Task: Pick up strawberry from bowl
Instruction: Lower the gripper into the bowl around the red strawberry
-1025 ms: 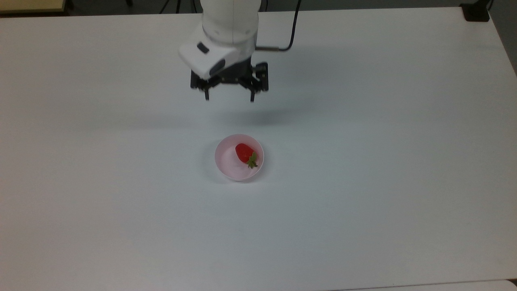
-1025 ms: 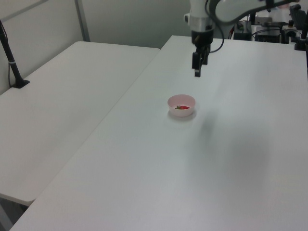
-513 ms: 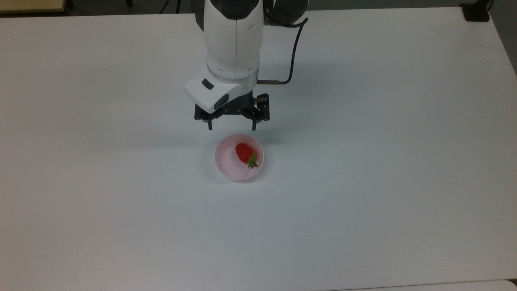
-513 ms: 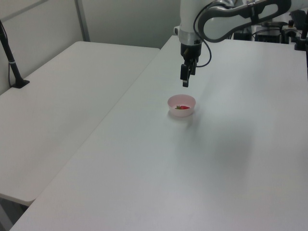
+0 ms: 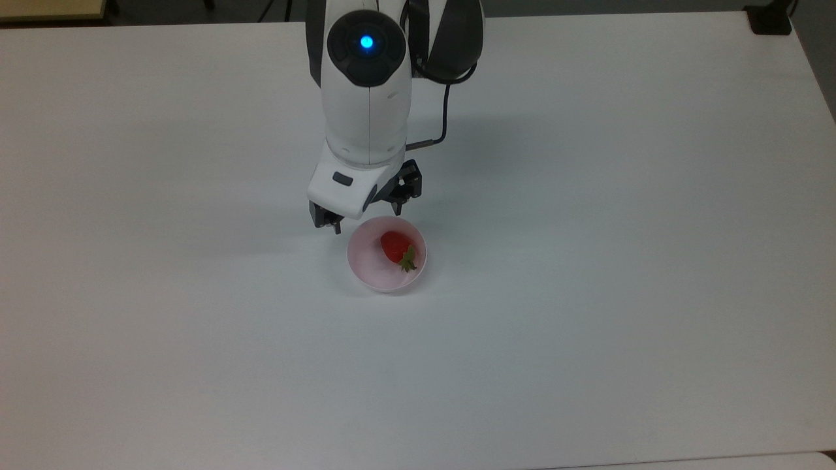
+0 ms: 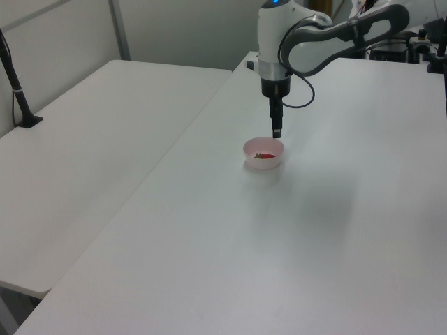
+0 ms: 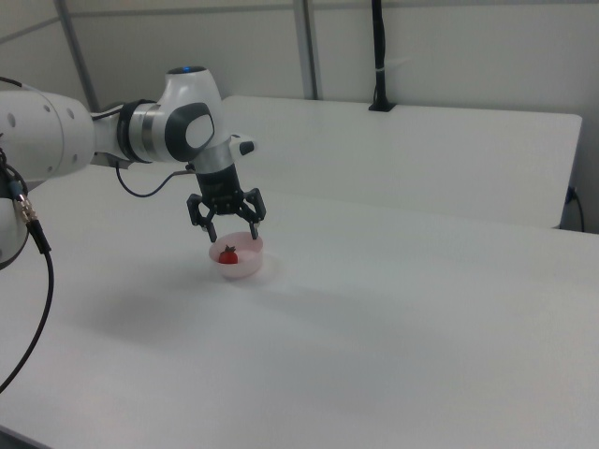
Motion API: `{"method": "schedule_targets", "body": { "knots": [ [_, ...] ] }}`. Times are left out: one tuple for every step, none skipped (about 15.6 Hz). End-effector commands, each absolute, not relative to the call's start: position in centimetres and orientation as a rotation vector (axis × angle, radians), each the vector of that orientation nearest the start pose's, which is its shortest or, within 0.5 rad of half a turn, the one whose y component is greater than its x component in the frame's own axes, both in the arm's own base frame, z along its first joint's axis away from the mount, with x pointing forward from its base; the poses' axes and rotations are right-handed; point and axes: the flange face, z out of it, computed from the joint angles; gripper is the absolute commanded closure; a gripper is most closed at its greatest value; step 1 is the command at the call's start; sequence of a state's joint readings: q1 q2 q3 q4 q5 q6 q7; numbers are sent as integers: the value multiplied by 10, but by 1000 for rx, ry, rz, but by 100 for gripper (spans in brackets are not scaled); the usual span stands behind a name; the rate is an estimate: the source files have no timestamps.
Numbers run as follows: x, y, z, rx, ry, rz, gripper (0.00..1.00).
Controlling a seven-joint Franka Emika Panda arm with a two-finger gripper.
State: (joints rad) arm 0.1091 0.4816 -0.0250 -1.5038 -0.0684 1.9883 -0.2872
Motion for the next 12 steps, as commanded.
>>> {"method": "schedule_targets", "body": {
  "knots": [
    [700,62,372,-3128,-726,-23,14],
    [701,64,370,-3127,-725,-39,16],
    [702,65,370,-3130,-720,-51,19],
    [703,66,365,-3131,-716,-49,19],
    [703,67,361,-3132,-709,-42,19],
    [703,68,359,-3134,-695,-43,19],
    [704,70,357,-3135,-687,-53,19],
    [705,74,353,-3133,-691,-54,19],
    [705,77,353,-3133,-688,-55,19],
    [705,79,353,-3141,-650,-58,19],
    [704,80,351,-3144,-626,-57,19],
    [706,81,348,-3146,-619,-72,19]
  ]
}}
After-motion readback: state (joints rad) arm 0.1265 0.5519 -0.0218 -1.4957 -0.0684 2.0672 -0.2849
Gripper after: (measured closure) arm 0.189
